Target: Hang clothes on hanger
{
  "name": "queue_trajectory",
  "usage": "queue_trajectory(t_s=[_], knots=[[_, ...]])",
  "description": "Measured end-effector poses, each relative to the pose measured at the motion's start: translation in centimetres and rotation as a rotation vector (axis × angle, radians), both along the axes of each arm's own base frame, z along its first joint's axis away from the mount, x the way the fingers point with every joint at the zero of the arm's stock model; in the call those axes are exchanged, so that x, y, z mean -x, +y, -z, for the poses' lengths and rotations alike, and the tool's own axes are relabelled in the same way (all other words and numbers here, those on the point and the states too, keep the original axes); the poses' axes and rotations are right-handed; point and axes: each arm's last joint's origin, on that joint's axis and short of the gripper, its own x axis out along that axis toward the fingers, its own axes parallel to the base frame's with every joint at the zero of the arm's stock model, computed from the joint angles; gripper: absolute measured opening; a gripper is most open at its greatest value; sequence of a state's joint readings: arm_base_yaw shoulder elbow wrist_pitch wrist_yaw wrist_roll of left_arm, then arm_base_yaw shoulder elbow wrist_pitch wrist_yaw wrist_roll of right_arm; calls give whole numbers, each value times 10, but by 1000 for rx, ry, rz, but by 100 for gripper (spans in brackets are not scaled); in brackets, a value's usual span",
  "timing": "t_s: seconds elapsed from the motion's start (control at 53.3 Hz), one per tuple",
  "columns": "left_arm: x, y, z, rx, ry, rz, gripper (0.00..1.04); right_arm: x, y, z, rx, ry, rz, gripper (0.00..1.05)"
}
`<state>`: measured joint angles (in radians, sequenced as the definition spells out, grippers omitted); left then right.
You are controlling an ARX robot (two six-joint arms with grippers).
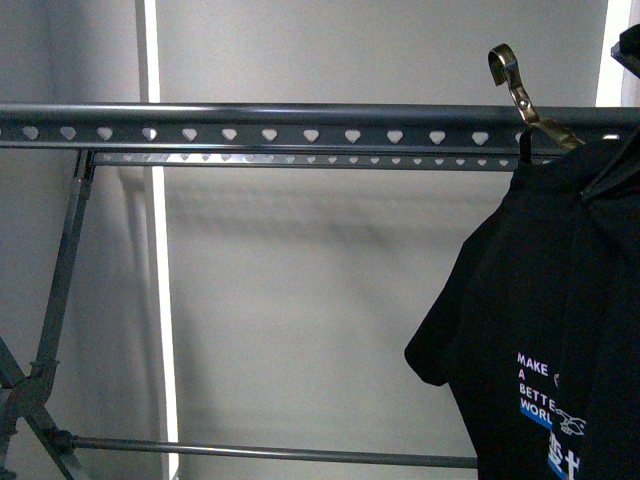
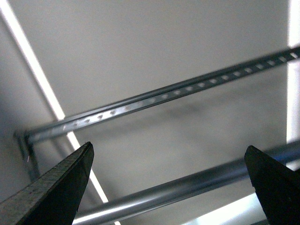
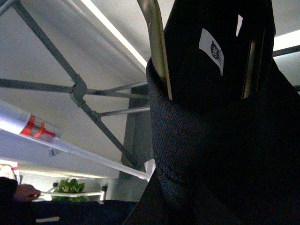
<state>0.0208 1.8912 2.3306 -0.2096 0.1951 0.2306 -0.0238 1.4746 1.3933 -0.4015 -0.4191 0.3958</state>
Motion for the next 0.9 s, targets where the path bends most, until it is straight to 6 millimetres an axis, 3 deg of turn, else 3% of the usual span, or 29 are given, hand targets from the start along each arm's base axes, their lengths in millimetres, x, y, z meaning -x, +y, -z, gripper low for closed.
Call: queue_trajectory(t_s=[0.131,0.244,0.319,0.413,0.469,0.563,0.638,0.901], knots=[[30,44,-7,466,72,1,98,-12,-1,-11,-47,0,45,4],[53,50,9,480,117,-106,86,-17,-3,-14,-73,2,63,4],[80,42,40,378,95,-127,72,-24,-7,-19,-100,1,85,4],[115,26,102,290,105,-118,51,-35,-12,-20,-122,9,108,4],[124,22,131,278,130,-119,42,-40,-17,-20,-129,16,124,4],[139,17,199,268,219,-140,20,-48,-26,-15,-138,33,152,4],[153,15,236,266,261,-154,4,-55,-30,-9,-144,52,160,4],[197,-2,288,258,246,-145,4,-63,-27,-1,-184,53,147,4]])
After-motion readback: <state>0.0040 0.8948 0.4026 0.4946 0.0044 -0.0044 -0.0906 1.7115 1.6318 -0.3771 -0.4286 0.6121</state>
